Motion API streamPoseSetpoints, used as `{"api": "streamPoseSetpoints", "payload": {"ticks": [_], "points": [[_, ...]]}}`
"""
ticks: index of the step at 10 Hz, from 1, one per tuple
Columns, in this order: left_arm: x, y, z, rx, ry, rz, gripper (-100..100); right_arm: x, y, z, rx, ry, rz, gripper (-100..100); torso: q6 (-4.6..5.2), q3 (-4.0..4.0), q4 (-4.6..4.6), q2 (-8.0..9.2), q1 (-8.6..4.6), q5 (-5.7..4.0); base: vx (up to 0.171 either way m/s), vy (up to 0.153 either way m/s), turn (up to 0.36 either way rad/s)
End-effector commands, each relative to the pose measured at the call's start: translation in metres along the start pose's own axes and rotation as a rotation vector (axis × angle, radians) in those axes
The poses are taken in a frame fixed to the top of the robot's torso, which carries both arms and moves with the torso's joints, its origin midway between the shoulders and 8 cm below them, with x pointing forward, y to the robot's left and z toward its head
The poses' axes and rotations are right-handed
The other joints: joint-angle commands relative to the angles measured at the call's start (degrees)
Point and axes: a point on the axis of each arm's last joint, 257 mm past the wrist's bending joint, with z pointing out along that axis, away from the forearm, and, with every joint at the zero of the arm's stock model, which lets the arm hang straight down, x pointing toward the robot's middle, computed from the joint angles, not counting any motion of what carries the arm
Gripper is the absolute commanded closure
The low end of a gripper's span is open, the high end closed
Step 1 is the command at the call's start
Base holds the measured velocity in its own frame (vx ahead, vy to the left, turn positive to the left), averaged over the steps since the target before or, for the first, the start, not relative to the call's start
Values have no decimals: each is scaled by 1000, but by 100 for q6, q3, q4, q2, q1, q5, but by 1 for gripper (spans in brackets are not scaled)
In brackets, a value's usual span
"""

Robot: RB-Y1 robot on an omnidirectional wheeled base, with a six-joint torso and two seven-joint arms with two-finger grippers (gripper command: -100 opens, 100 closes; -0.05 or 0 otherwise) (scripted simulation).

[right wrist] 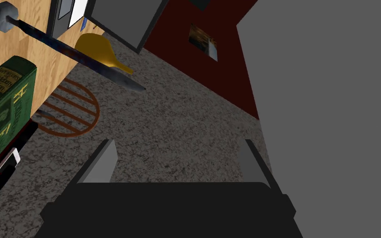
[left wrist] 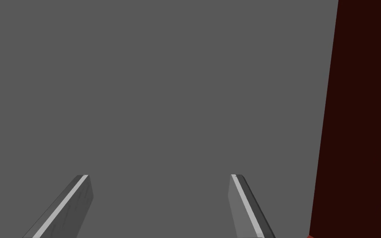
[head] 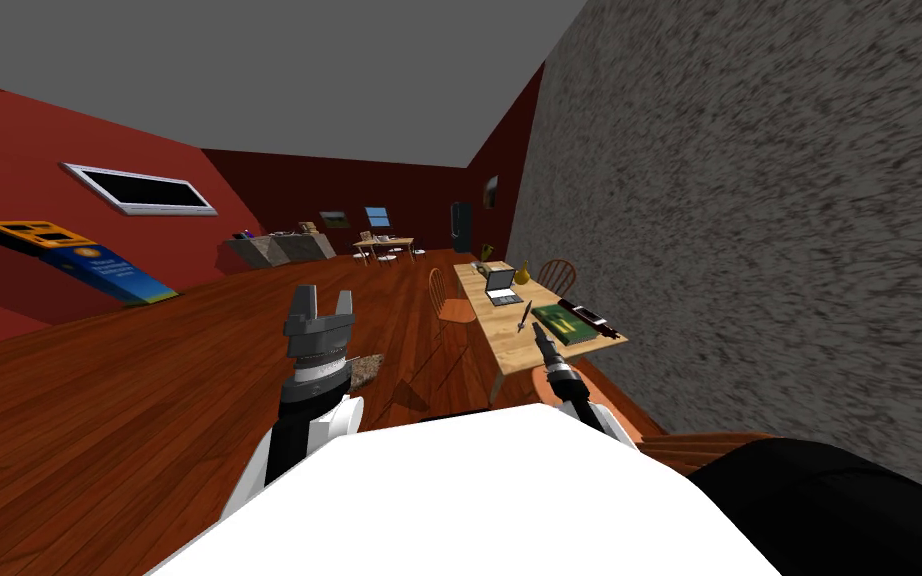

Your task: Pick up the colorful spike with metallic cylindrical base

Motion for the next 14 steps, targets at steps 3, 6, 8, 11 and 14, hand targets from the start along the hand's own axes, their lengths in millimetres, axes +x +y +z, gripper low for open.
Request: {"api": "streamPoseSetpoints", "payload": {"ticks": [3, 6, 8, 11, 14], "points": [[0, 0, 0, 0, 0, 0, 0, -1, -64, -11, 149, 15, -111, -100, 0, -1, 0, -2, -7, 0, 22, 122, 31], [0, 0, 0, 0, 0, 0, 0, -2, -86, -18, 202, 22, -149, -100, 0, -3, -1, -6, -30, -6, 28, 56, 16], [0, 0, 0, 0, 0, 0, 0, -5, -125, -31, 294, 36, -223, -100, 0, -5, -1, -8, -27, -6, 52, 91, 14], [0, 0, 0, 0, 0, 0, 0, -8, -161, -45, 377, 54, -292, -100, 0, -7, -2, -11, -24, -5, 49, 82, -10], [0, 0, 0, 0, 0, 0, 0, -11, -199, -57, 466, 82, -391, -100, 0, -28, -10, -50, -19, -3, 143, 87, -64]]}}
